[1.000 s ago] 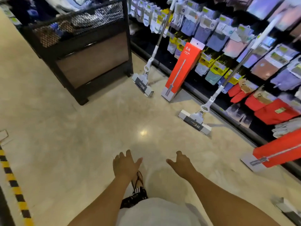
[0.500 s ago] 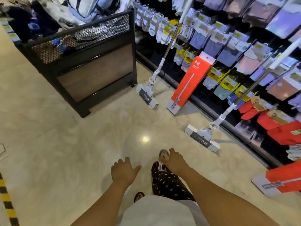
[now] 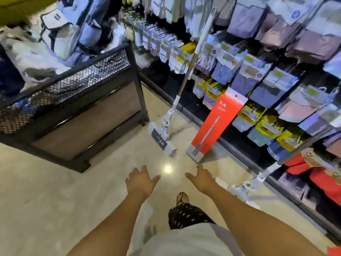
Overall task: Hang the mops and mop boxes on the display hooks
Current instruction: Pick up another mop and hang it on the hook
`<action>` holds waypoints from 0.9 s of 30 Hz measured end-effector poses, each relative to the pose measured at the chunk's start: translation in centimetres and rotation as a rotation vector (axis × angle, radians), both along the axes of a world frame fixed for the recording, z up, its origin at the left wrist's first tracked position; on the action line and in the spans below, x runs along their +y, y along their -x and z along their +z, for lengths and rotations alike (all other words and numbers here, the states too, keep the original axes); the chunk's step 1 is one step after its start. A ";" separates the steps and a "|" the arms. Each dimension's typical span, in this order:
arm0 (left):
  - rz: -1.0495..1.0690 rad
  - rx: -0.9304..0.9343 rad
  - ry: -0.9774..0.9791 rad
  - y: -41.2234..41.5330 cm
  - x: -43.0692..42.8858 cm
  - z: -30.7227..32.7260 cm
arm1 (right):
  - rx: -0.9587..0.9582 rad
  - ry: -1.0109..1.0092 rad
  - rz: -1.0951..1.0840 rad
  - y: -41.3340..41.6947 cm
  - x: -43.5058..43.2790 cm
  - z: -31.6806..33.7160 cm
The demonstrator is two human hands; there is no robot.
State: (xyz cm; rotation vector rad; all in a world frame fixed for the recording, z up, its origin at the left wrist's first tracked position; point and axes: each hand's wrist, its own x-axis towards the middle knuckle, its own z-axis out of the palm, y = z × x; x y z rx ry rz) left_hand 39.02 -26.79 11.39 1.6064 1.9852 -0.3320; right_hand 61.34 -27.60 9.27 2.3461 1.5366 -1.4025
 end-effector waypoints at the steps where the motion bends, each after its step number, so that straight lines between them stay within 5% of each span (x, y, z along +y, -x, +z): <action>1: -0.007 -0.013 -0.019 -1.3 2.6 0.5 | 0.001 -0.022 -0.006 -1.0 2.5 0.5; 6: -0.085 -0.037 -0.077 -5.9 12.3 1.5 | -0.033 -0.100 -0.068 -3.6 12.9 1.2; 15: -0.122 -0.037 0.007 -3.8 26.5 -1.9 | -0.013 0.054 -0.119 -0.2 24.0 -0.9; 27: -0.469 -0.159 -0.049 -3.2 54.4 1.3 | 0.022 -0.169 -0.593 -0.4 45.4 5.1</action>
